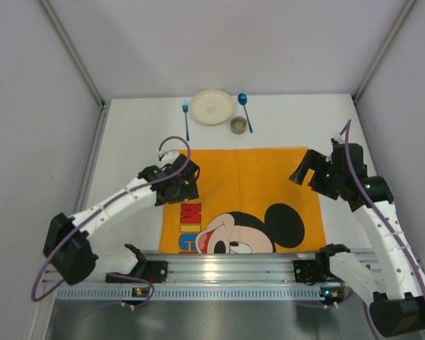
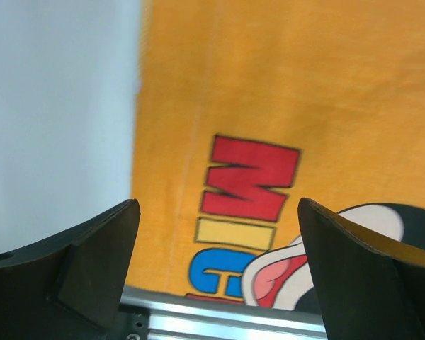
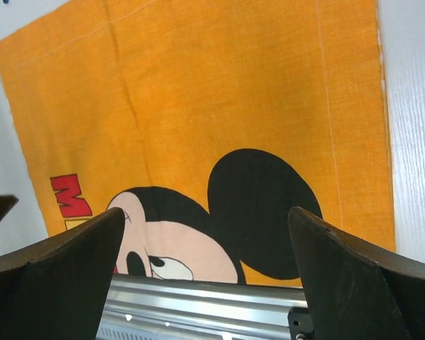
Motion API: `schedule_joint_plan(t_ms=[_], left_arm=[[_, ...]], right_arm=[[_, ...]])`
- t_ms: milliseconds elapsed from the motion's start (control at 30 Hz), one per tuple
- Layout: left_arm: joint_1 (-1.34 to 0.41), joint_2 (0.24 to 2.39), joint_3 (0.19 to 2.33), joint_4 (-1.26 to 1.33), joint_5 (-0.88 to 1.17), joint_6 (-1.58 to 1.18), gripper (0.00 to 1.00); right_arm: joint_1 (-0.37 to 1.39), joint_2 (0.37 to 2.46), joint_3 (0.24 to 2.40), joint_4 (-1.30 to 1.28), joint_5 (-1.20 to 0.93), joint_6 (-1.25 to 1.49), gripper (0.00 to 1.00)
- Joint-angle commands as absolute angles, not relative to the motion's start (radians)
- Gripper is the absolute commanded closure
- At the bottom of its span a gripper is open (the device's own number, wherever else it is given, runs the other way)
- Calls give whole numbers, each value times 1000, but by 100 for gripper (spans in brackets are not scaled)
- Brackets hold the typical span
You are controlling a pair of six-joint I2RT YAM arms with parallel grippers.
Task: Set the dinner table for one person
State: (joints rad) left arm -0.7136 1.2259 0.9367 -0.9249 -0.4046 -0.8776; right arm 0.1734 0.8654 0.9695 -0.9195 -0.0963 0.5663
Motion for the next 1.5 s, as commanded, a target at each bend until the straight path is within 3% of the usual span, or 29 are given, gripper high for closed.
schedule_joint_plan(t_ms=[0, 200, 633, 1067, 1467], left_arm=[[-713, 1429, 1087, -729, -336, -740, 1], [-693, 1806, 1319, -721, -289, -644, 2], [-433, 2083, 1416, -600, -103, -440, 3], [-299, 1993, 1411, -614, -6, -376, 2], [-299, 1724, 1318, -716, 48, -454, 2]], right_arm=[[189, 917, 1008, -868, -143, 523, 0], [196, 1109, 1140, -804, -160, 499, 0], [202, 1595, 1623, -802, -127, 448, 2], [344, 2184, 2106, -784, -164, 577, 8], [360, 2447, 2371, -782, 21, 658, 22]])
